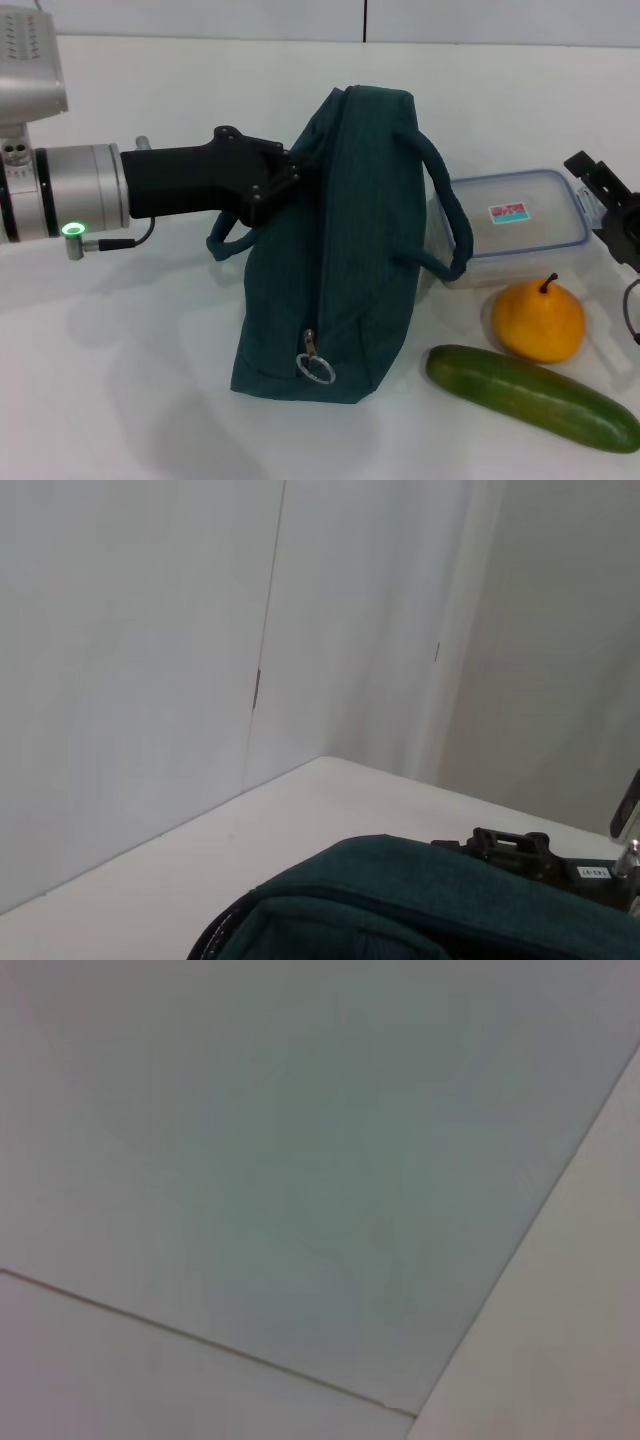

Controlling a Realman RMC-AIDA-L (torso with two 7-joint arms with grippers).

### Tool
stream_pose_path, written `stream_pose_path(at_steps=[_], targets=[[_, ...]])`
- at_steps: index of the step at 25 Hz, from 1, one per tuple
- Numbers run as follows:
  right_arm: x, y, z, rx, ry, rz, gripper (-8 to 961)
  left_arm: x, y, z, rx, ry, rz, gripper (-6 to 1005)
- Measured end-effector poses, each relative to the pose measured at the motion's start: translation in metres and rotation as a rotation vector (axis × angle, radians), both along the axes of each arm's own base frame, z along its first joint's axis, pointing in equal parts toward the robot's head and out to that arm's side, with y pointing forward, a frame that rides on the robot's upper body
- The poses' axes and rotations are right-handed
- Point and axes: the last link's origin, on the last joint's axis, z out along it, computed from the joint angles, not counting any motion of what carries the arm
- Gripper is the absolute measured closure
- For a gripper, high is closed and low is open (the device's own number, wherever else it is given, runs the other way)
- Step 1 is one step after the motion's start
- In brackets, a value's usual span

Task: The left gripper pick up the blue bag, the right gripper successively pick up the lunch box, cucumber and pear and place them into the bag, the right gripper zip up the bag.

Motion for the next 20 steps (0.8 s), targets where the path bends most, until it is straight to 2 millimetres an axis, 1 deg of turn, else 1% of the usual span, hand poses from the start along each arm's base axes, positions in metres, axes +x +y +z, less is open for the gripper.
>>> stream_pose_path(at_steps=[7,20], targets=[[-0.010,0.005,-0.004,-0.024,0.007,0.037,236,0.000,0.000,-0.001,-0.001,-0.004,0.002,948],[-0.011,0.003,-0.005,-0.021,0.004,0.047,271,0.002,0.001,-0.006,-0.013,-0.014,-0.003,946]])
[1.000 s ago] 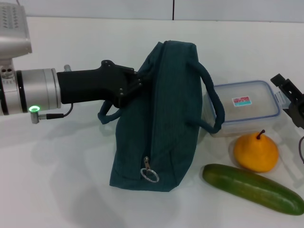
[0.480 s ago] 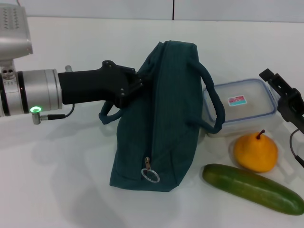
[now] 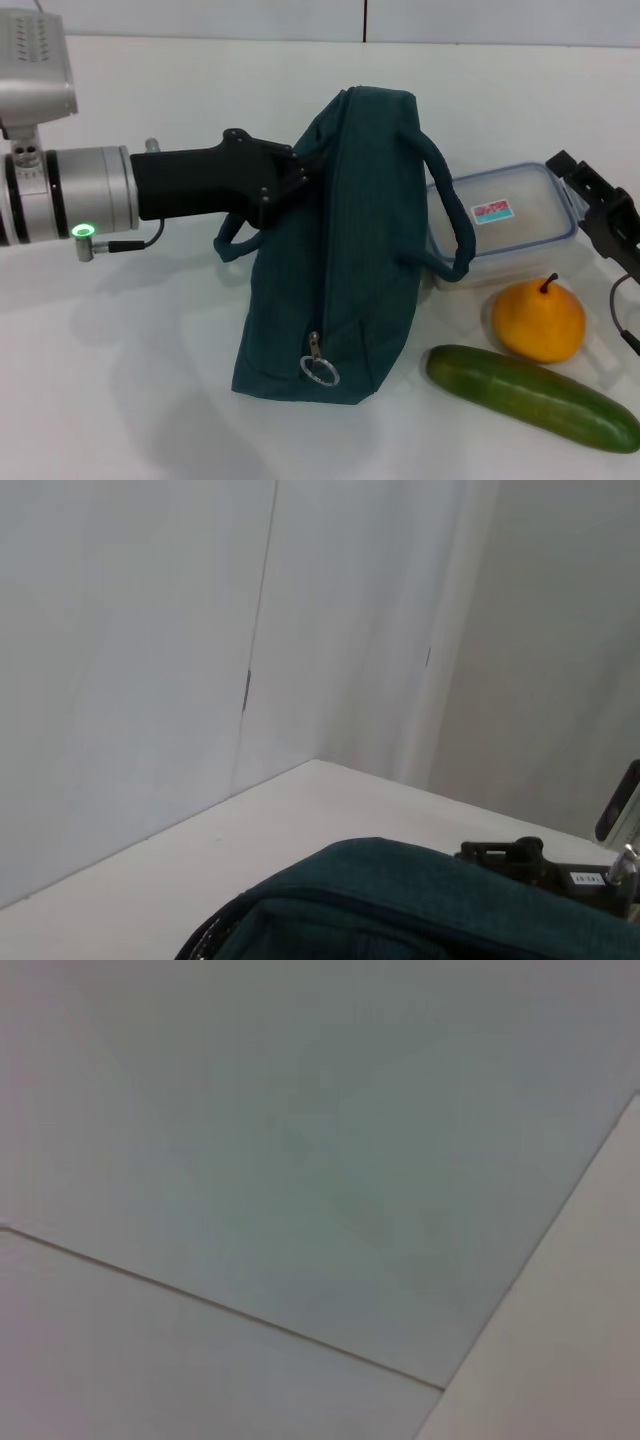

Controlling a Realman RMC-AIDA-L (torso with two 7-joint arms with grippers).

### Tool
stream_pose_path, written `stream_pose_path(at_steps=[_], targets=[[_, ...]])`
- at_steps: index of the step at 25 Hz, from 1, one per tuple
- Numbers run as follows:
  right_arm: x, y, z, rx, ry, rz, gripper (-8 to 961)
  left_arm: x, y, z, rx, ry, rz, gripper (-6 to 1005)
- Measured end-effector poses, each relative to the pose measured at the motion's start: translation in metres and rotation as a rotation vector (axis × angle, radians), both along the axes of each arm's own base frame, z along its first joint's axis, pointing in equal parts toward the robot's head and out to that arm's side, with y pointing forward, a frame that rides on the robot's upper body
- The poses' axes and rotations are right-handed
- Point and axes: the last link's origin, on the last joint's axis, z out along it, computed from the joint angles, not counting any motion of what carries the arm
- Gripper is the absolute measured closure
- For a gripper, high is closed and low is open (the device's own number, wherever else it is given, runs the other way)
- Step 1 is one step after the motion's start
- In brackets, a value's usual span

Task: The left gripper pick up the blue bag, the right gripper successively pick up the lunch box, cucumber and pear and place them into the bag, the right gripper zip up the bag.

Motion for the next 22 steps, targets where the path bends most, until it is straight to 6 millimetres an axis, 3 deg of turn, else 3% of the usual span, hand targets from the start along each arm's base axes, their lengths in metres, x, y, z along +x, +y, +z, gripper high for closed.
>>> stream_pose_path(at_steps=[5,10,13,19,22], targets=[[-0.0018,-0.0003,-0.0012,0.003,-0.015,0.014,284,0.0005,0.0003,-0.0012,-0.005,-0.003,0.001,945],[-0.0054,-0.0012,-0.0020,0.019,-0.025,0.030,498,0.0006,0.0004,-0.0017,-0.003,-0.002,-0.003,945],[-0.0051,-0.0012,-0.0018,0.023,-0.031,0.031,729,0.0002,0.0006,-0.0010,0.000,-0.004,-0.001,944],[-0.0053,-0.0012,-0.0029,0.036,-0.111,0.074,858,0.0014,0.0002,0.0003,0.000,-0.022,0.003,943],[-0.0065,-0.0028,0.0009,0.075,-0.156,0.119,858,0.0030,0.0001,0.0036,0.009,-0.050,0.004,943]])
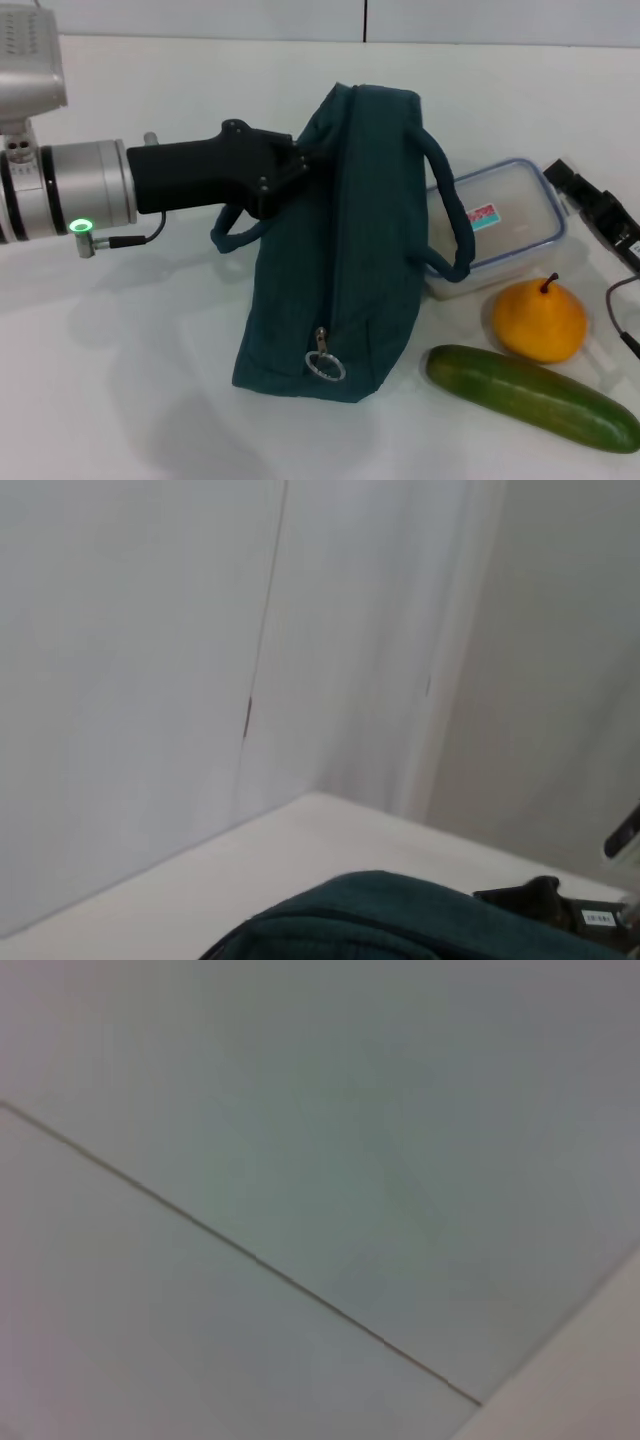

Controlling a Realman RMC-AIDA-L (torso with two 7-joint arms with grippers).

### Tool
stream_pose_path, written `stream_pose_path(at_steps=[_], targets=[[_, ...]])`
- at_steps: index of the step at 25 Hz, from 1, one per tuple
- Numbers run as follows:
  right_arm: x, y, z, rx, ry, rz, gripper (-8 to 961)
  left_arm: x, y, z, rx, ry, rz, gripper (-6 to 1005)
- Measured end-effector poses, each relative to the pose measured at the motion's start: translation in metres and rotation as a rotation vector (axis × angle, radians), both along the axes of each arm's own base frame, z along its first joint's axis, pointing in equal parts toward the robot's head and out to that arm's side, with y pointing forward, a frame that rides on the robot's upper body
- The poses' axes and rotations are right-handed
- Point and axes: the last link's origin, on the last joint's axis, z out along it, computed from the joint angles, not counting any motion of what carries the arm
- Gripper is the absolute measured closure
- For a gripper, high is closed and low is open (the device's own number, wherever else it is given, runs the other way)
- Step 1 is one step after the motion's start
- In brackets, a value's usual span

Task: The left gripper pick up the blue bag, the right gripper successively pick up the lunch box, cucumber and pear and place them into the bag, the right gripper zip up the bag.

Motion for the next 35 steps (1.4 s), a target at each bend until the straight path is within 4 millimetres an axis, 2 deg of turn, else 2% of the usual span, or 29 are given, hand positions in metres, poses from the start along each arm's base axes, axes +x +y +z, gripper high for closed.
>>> stream_pose_path(at_steps=[7,13,19,23,28,35], targets=[[0.003,-0.007,0.021,0.107,-0.057,0.105,859,0.001,-0.007,0.007,-0.001,-0.062,-0.007,942],[0.003,-0.004,0.038,0.165,-0.102,0.183,858,-0.001,-0.009,0.012,0.035,-0.105,0.009,941],[-0.011,0.003,0.059,0.269,-0.134,0.318,858,-0.005,0.001,0.018,0.105,-0.131,0.067,940],[-0.019,0.008,0.076,0.326,-0.156,0.409,859,-0.004,0.002,0.015,0.104,-0.129,0.068,939],[-0.041,0.022,0.097,0.391,-0.162,0.552,858,-0.002,0.007,0.010,0.108,-0.124,0.069,938],[-0.091,0.056,0.109,0.365,-0.089,0.727,859,0.001,0.010,0.004,0.116,-0.114,0.050,937]])
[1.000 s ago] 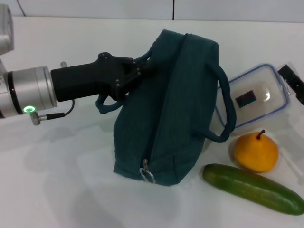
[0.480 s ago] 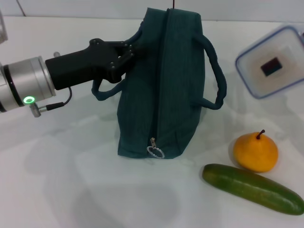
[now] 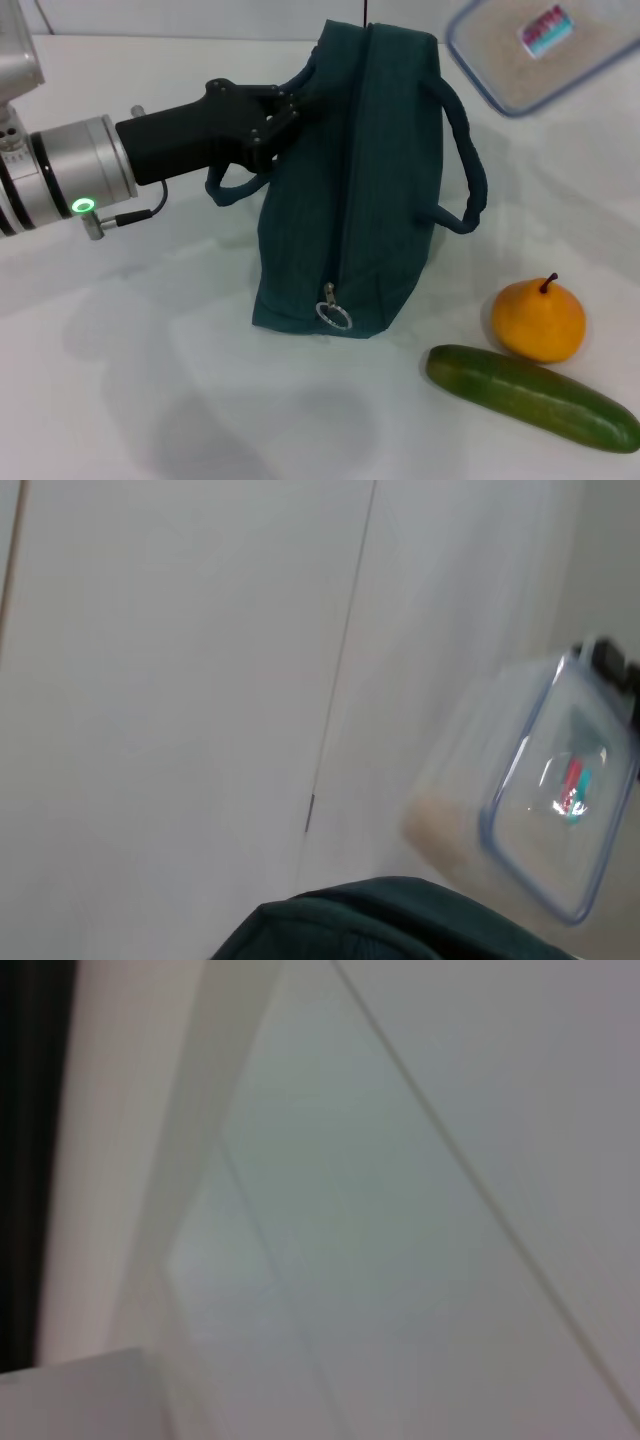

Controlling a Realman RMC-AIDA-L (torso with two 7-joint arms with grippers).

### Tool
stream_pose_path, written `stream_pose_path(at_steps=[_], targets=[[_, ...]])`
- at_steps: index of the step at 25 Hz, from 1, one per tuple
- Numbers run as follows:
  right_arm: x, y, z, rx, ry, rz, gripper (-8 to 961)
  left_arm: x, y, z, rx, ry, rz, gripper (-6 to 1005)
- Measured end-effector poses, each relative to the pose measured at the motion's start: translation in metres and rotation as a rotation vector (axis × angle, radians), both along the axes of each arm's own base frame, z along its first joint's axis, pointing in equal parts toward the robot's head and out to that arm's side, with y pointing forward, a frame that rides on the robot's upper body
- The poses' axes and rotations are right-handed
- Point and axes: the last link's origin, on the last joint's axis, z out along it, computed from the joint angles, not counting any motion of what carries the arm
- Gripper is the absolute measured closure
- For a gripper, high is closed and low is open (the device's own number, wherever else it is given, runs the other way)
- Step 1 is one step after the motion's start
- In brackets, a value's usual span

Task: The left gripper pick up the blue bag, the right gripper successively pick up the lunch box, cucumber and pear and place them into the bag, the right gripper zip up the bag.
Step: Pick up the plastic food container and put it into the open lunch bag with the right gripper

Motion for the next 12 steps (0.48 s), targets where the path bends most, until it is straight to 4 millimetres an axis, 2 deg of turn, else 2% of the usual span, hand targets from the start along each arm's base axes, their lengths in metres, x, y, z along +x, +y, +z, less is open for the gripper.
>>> stream_pose_path(at_steps=[8,12], targets=[[-0.056,0.026,-0.002,-0.047,0.011,0.144,859,-0.005,0.005,-0.005,0.044,0.018,0.017,936],[-0.070,0.032,-0.008,-0.069,-0.017,0.174,858,-0.002,0.007,-0.006,0.047,0.015,0.009,935]])
